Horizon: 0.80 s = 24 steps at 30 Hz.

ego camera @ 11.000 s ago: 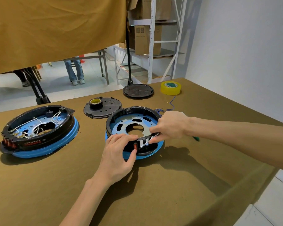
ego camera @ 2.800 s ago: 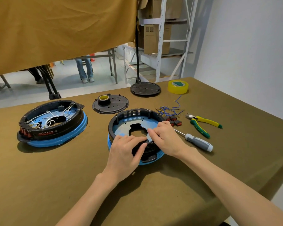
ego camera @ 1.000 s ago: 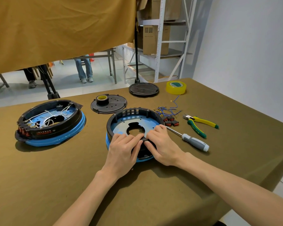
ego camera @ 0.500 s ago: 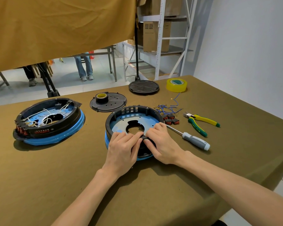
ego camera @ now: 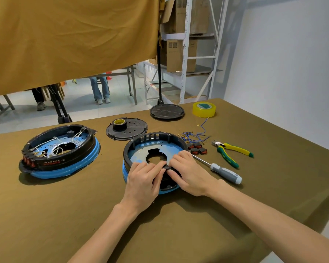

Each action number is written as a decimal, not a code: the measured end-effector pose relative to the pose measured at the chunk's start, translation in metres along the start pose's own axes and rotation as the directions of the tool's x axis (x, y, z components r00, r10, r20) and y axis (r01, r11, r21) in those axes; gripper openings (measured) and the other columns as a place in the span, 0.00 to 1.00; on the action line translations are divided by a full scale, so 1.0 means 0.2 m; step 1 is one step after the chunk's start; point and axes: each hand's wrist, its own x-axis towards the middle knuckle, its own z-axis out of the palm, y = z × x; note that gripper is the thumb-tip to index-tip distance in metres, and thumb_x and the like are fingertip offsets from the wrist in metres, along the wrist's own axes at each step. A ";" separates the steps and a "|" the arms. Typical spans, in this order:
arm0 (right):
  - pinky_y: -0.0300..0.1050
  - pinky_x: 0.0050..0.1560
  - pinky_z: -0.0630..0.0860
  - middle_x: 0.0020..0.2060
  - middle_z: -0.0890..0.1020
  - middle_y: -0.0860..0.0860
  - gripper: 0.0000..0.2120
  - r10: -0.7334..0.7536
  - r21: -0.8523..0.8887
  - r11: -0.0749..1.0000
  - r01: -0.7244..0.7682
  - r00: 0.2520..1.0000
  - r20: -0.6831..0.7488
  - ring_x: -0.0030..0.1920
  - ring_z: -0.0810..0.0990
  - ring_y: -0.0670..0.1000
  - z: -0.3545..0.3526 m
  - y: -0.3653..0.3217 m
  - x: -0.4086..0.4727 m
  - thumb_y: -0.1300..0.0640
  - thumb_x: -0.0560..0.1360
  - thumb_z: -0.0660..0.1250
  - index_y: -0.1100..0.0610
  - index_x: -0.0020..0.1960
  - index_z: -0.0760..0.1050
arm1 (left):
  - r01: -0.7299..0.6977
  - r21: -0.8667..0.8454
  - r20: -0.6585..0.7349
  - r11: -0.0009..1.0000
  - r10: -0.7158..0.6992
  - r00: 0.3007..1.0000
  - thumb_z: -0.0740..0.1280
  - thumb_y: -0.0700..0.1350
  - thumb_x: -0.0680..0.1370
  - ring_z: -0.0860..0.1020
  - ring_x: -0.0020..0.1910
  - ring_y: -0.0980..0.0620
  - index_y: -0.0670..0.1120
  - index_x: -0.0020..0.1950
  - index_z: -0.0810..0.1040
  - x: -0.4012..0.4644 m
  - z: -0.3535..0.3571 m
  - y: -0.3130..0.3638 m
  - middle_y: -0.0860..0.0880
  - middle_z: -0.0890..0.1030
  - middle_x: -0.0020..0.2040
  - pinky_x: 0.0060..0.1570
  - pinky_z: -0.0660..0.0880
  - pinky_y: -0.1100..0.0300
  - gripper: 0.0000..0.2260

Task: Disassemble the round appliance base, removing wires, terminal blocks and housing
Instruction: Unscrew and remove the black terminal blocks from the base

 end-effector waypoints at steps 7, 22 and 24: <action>0.49 0.57 0.71 0.55 0.77 0.52 0.14 0.537 -0.197 0.776 -0.600 0.791 -0.293 0.56 0.75 0.54 -0.12 0.17 -0.12 0.46 0.81 0.62 0.55 0.60 0.72 | 0.006 0.005 0.030 1.000 -0.006 1.000 0.64 0.48 0.83 0.78 0.42 0.54 0.47 0.67 0.82 0.01 -0.03 0.02 0.53 0.86 0.46 0.49 0.68 0.61 0.15; 0.43 0.30 0.64 0.34 0.74 0.47 0.11 0.497 -0.089 0.862 -0.500 0.866 -0.058 0.32 0.73 0.47 -0.26 -0.13 -0.25 0.49 0.84 0.54 0.48 0.43 0.64 | 0.080 -0.024 0.070 0.996 -0.079 0.994 0.66 0.47 0.83 0.81 0.46 0.53 0.49 0.69 0.81 0.07 -0.03 0.07 0.52 0.87 0.51 0.50 0.70 0.58 0.15; 0.40 0.30 0.61 0.34 0.73 0.45 0.13 0.458 -0.139 0.882 -0.451 0.889 0.017 0.33 0.72 0.45 -0.25 -0.17 -0.27 0.45 0.85 0.53 0.46 0.43 0.65 | 0.117 -0.017 0.094 0.993 -0.115 0.989 0.66 0.47 0.84 0.82 0.48 0.54 0.50 0.69 0.81 0.09 -0.03 0.09 0.52 0.87 0.53 0.50 0.68 0.59 0.15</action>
